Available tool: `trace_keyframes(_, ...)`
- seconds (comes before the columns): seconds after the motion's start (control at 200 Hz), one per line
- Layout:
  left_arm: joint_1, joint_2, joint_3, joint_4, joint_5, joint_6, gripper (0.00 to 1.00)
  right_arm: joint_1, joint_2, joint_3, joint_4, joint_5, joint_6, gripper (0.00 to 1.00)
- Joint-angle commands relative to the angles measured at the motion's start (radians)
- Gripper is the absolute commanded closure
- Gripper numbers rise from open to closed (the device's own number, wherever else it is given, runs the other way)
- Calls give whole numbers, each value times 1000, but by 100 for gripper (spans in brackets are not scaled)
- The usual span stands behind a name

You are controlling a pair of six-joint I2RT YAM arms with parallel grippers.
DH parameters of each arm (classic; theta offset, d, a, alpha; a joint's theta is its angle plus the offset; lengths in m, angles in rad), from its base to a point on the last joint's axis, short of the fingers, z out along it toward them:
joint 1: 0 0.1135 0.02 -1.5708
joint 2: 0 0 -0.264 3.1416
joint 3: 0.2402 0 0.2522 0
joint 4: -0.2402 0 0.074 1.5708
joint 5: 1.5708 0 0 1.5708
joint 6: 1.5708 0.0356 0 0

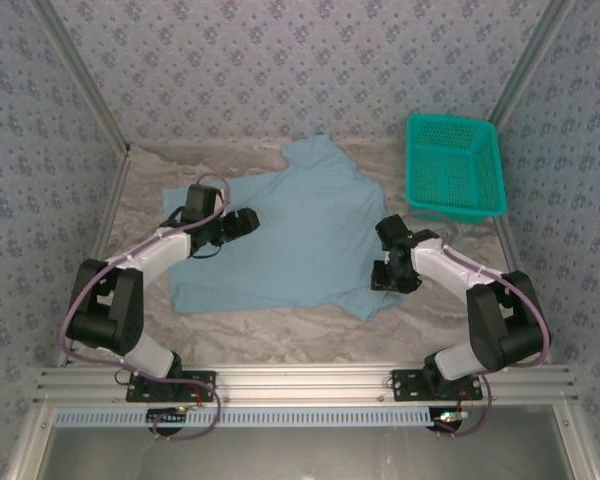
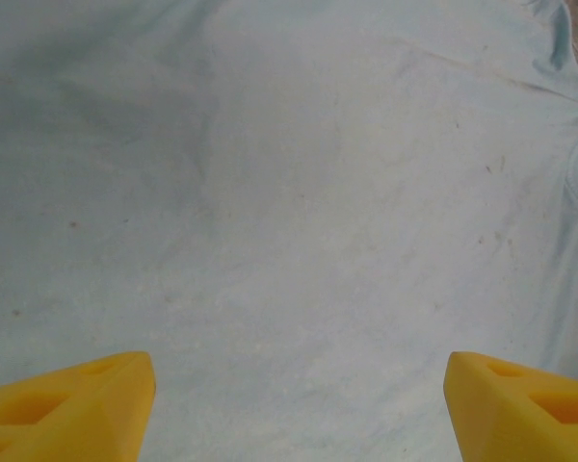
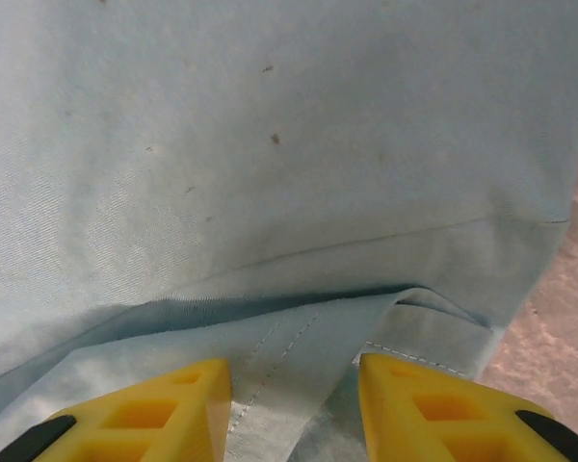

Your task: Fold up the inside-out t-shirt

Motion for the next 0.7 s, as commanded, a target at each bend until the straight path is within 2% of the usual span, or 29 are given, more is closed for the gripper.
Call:
trace_keyframes(0.0,-7,-22,-17,-31,-22,31,21,2,15,-18,24,-31,38,61)
trace_keyframes(0.16,-6,-29,-17,-43,-34,41,21,1,7,-30,50,-66,66,69)
trace_keyframes(0.32,-7,-30,-19,-45,-39,47,21,0,-27,-34,60,-63,87,82)
trace_keyframes(0.695,-6,-42,-16,-64,-52,58,21,2,-72,-32,74,-98,115,94)
